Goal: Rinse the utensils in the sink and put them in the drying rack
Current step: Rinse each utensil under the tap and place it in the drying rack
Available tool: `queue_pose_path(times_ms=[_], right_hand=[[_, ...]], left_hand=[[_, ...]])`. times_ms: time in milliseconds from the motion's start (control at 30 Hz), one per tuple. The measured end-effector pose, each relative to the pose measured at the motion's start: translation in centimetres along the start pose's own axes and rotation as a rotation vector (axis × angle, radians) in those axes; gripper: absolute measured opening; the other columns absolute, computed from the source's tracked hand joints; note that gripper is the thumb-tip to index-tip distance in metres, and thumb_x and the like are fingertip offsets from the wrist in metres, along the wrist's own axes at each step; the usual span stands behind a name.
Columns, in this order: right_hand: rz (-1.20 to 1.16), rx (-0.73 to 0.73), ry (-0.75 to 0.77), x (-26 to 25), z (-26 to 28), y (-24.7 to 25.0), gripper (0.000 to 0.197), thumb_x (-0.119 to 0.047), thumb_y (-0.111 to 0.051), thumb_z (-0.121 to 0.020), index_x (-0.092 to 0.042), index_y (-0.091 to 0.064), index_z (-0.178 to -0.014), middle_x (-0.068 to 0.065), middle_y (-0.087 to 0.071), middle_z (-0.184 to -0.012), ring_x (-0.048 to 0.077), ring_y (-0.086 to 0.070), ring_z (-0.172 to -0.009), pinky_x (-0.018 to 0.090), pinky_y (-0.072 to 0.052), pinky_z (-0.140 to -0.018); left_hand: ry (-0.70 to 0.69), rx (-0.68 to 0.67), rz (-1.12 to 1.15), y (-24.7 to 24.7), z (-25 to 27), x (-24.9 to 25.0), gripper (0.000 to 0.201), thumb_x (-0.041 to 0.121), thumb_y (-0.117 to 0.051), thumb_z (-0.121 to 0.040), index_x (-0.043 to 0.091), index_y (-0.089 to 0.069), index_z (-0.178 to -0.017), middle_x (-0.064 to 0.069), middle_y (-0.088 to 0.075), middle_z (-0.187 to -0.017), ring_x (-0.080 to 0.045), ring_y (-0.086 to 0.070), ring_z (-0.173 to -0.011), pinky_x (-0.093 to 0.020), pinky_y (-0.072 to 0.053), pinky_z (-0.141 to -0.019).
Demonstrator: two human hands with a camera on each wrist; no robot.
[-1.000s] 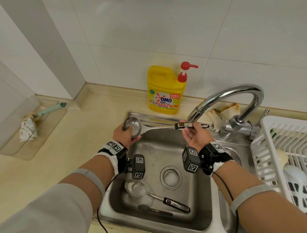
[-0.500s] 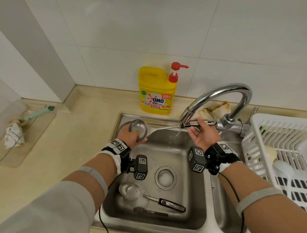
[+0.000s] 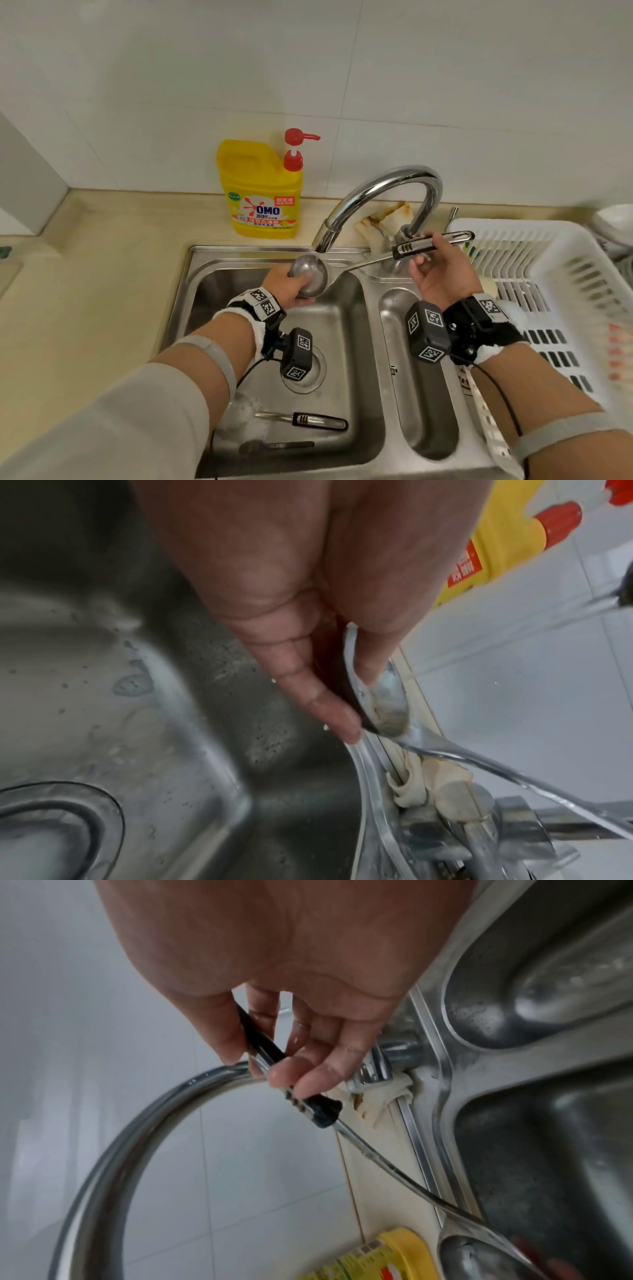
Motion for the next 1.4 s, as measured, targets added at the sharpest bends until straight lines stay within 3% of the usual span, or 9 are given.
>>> queue_pose_path(times_ms=[200, 433, 667, 767, 900, 1033, 1167, 1333, 1400], right_hand=[[0.020, 0.028, 0.066, -1.9, 0.6, 1.9, 0.013, -0.024, -0.063, -0.096, -0.013, -0.063, -0.103, 0.005, -0.063, -0.080, 0.013, -0.055, -0.060, 0.025, -0.053, -0.060], [0.009, 0.064, 0.080, -2.0, 0.5, 2.2, 0.020, -0.024, -0.064, -0.095, -0.012, -0.061, -0.110, 0.003, -0.061, -0.077, 0.012, -0.053, -0.058, 0.025, -0.054, -0.061], [0.015, 0.038, 0.056, -1.1, 0.7, 1.9, 0.014, -0.022, -0.062, -0.096, -0.010, -0.065, -0.104, 0.006, -0.059, -0.077, 0.014, -0.053, -0.062, 0.026, -0.055, -0.063], [0.030, 0.041, 0.029, -0.4, 0.6, 1.9, 0.014, -0.023, -0.061, -0.097, -0.012, -0.065, -0.104, 0.005, -0.062, -0.077, 0.014, -0.055, -0.062, 0.027, -0.057, -0.066], [0.075, 0.099, -0.034, 0.8, 0.1, 2.0, 0.019, -0.023, -0.060, -0.097, -0.013, -0.065, -0.113, 0.004, -0.067, -0.081, 0.014, -0.063, -0.063, 0.029, -0.060, -0.067], [0.100, 0.128, -0.089, 2.3, 0.7, 1.4, 0.023, -0.030, -0.062, -0.097, -0.012, -0.064, -0.110, 0.009, -0.070, -0.087, 0.017, -0.068, -0.063, 0.032, -0.062, -0.066], [0.142, 0.097, -0.138, 3.5, 1.8, 1.0, 0.018, -0.018, -0.064, -0.096, -0.007, -0.063, -0.110, 0.021, -0.074, -0.103, 0.030, -0.076, -0.079, 0.035, -0.062, -0.065], [0.397, -0.073, -0.322, 4.4, 3.6, 1.5, 0.026, -0.005, -0.061, -0.095, 0.006, -0.059, -0.118, 0.031, -0.070, -0.109, 0.038, -0.073, -0.098, 0.036, -0.062, -0.078], [0.614, -0.135, -0.363, 4.7, 4.4, 1.6, 0.019, -0.005, -0.062, -0.094, 0.002, -0.065, -0.112, 0.028, -0.071, -0.106, 0.035, -0.074, -0.096, 0.035, -0.062, -0.080]], left_hand=[[0.030, -0.022, -0.006, -2.7, -0.5, 0.2, 0.016, 0.016, -0.059, -0.099, 0.010, -0.058, -0.114, -0.024, -0.061, -0.126, -0.040, -0.066, -0.104, -0.031, -0.060, -0.049], [-0.007, -0.092, -0.064, -3.3, -0.8, 0.3, 0.031, -0.009, -0.058, -0.092, 0.011, -0.054, -0.115, -0.015, -0.059, -0.115, -0.030, -0.063, -0.097, -0.032, -0.061, -0.062], [0.012, 0.070, -0.152, -1.7, -1.9, 0.2, 0.014, 0.035, -0.067, -0.094, 0.021, -0.067, -0.097, -0.019, -0.070, -0.108, -0.043, -0.073, -0.088, -0.035, -0.057, -0.052], [-0.063, 0.004, -0.242, -0.7, -2.0, 0.2, 0.008, 0.020, -0.062, -0.096, 0.014, -0.065, -0.101, -0.022, -0.068, -0.111, -0.045, -0.070, -0.094, -0.053, -0.061, -0.071], [-0.099, -0.008, -0.203, 0.7, -1.0, 0.5, 0.035, -0.012, -0.063, -0.084, 0.012, -0.064, -0.109, -0.019, -0.067, -0.112, -0.040, -0.066, -0.106, -0.057, -0.058, -0.086], [-0.097, 0.096, -0.115, 2.9, 0.0, 1.0, 0.055, -0.020, -0.056, -0.082, 0.015, -0.059, -0.124, -0.013, -0.063, -0.117, -0.039, -0.062, -0.112, -0.049, -0.061, -0.079], [-0.022, 0.119, 0.096, 5.0, 1.8, 1.7, 0.042, 0.000, -0.058, -0.094, 0.016, -0.054, -0.132, -0.017, -0.055, -0.133, -0.041, -0.060, -0.115, -0.041, -0.063, -0.066], [-0.131, 0.146, 0.182, 6.6, 4.4, 2.0, 0.060, 0.055, -0.077, -0.077, 0.023, -0.056, -0.124, -0.004, -0.059, -0.126, -0.028, -0.058, -0.115, -0.052, -0.055, -0.094], [-0.197, 0.211, 0.185, 7.0, 5.2, 2.2, 0.061, 0.059, -0.075, -0.077, 0.019, -0.059, -0.120, -0.005, -0.063, -0.119, -0.026, -0.063, -0.110, -0.050, -0.055, -0.095]])
Point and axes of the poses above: each hand's wrist, its own z-axis away from the middle knuckle, its own y-axis out of the back of the hand, x = y × z, the point moved 1 cm from there along -z, towards the middle knuckle
